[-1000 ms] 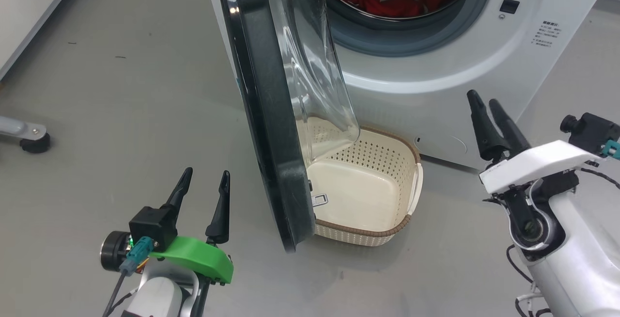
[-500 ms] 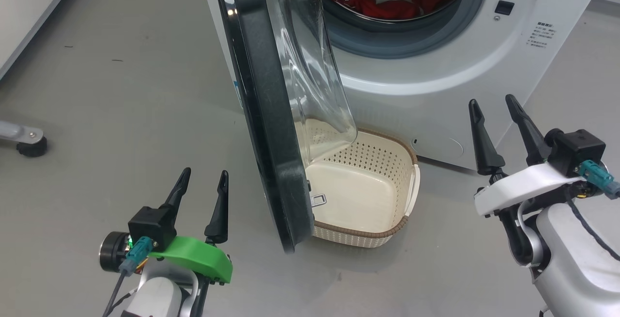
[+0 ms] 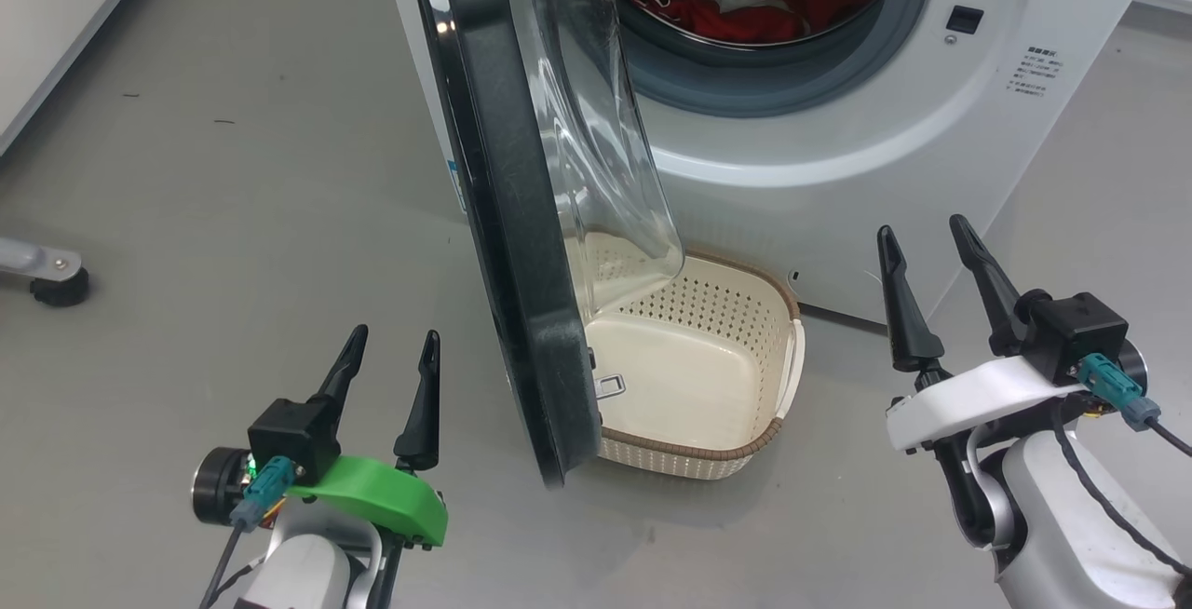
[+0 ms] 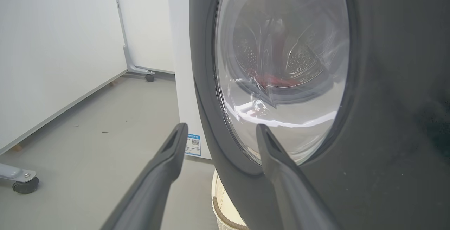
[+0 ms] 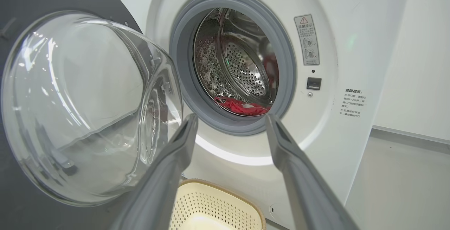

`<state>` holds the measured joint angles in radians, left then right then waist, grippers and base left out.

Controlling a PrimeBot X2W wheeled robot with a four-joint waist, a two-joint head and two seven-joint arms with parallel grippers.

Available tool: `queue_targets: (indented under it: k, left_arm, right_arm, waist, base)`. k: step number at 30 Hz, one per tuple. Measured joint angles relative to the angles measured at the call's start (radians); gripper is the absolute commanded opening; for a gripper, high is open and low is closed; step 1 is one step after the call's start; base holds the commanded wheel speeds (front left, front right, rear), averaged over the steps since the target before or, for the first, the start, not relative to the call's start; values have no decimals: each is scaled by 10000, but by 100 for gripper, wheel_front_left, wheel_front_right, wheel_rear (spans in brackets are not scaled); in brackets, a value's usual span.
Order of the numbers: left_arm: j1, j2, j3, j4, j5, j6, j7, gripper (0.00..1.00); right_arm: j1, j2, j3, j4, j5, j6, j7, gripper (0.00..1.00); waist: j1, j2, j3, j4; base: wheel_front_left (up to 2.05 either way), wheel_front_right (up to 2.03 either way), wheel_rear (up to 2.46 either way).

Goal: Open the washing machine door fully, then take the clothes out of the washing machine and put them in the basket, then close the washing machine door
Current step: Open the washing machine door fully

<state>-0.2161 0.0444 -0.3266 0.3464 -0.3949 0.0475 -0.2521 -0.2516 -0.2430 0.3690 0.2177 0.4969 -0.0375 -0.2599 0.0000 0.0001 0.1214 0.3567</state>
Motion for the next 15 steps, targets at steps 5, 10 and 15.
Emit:
queue_targets:
  k: [5, 10, 15]
  left_arm:
    - [4, 0, -29, 17, 0, 0, 0, 100]
    - [8, 0, -48, 35, 0, 0, 0, 100]
    - [16, 0, -75, 63, 0, 0, 0, 100]
  right_arm:
    - [253, 140, -71, 17, -265, -6, 2, 100]
    - [430, 261, -165, 82, -380, -6, 4, 100]
    - [623, 389, -284, 173, -577, -4, 4, 100]
  waist:
    - [0, 0, -39, -2]
    - [0, 0, -67, 7]
    - [0, 0, -106, 21]
  base:
    - [0, 0, 0]
    - [0, 0, 0]
    - [0, 0, 0]
